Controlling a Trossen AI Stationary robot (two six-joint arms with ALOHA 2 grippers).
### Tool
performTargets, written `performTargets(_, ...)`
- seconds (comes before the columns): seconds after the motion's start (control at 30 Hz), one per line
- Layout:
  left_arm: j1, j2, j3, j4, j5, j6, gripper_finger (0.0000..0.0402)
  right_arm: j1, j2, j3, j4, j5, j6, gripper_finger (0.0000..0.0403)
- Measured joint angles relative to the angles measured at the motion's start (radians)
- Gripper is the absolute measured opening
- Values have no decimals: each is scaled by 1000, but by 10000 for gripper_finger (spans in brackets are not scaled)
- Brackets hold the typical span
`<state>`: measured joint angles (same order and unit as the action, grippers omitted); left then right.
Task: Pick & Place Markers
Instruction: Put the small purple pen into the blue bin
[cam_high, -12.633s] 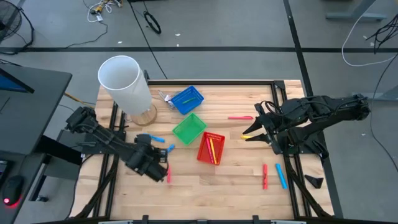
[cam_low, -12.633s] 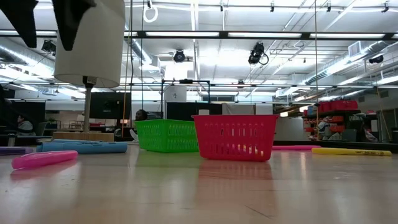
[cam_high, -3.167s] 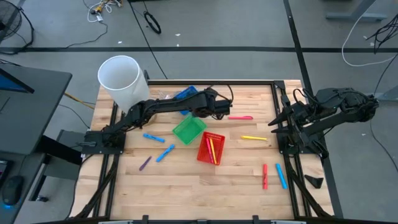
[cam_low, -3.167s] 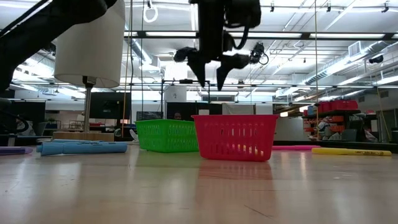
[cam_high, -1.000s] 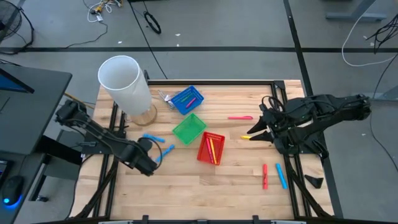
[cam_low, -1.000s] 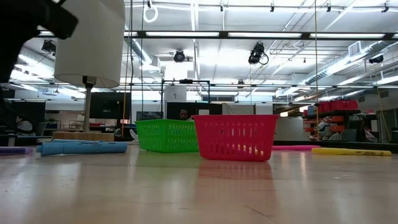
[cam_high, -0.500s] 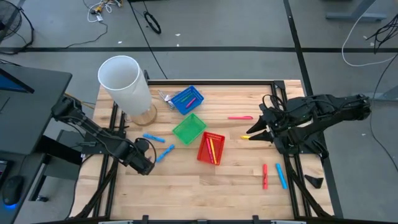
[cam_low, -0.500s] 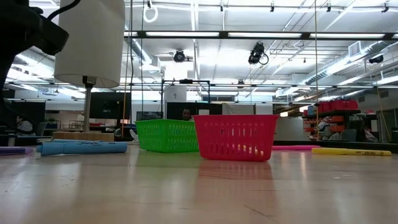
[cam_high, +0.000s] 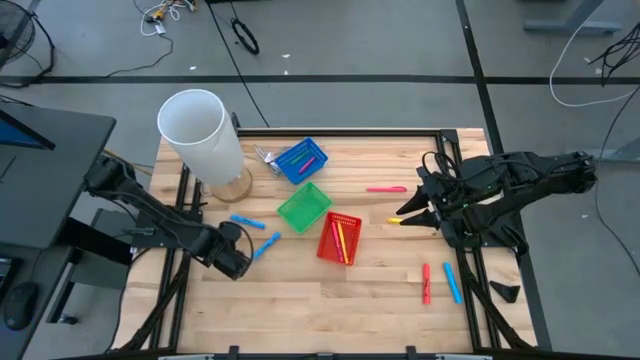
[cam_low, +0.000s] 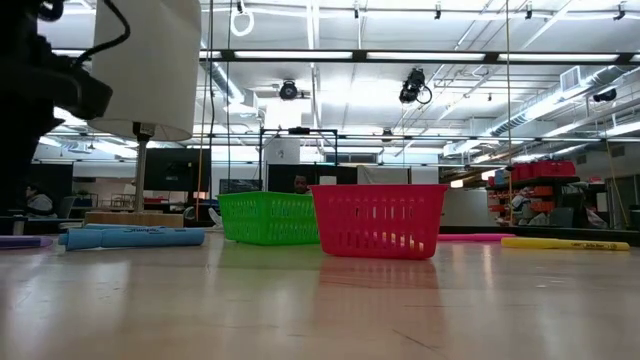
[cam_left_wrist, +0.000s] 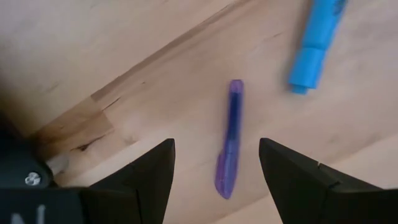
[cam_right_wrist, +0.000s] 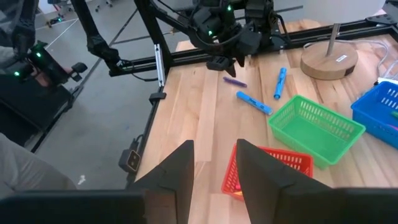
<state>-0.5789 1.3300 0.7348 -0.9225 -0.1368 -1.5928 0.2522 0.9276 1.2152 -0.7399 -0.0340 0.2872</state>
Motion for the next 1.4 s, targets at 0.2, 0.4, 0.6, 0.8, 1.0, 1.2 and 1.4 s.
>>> performTargets(0.2, 18, 1, -59, 107, -17, -8, 238, 0, 0, 0, 0, 0, 4, 121)
performTargets(0.4, 41, 12, -90, 198, -24, 33, 238, 0, 0, 0, 0, 0, 19, 121)
performTargets(0.6, 44, 52, -90, 210, -35, 45, 238, 0, 0, 0, 0, 0, 19, 121)
performTargets(0.8, 42, 124, -86, 246, -20, 60, 238, 0, 1, 0, -1, 0, 19, 121)
performTargets(1.0, 42, 134, -86, 251, -17, 61, 226, 0, 1, 0, -6, 0, 19, 121)
performTargets(1.2, 44, 133, -86, 259, 14, 70, 151, 0, 1, 0, -8, 0, 19, 121)
performTargets(1.4, 43, 134, -87, 267, 23, 59, 55, 0, 1, 0, -8, 0, 19, 121)
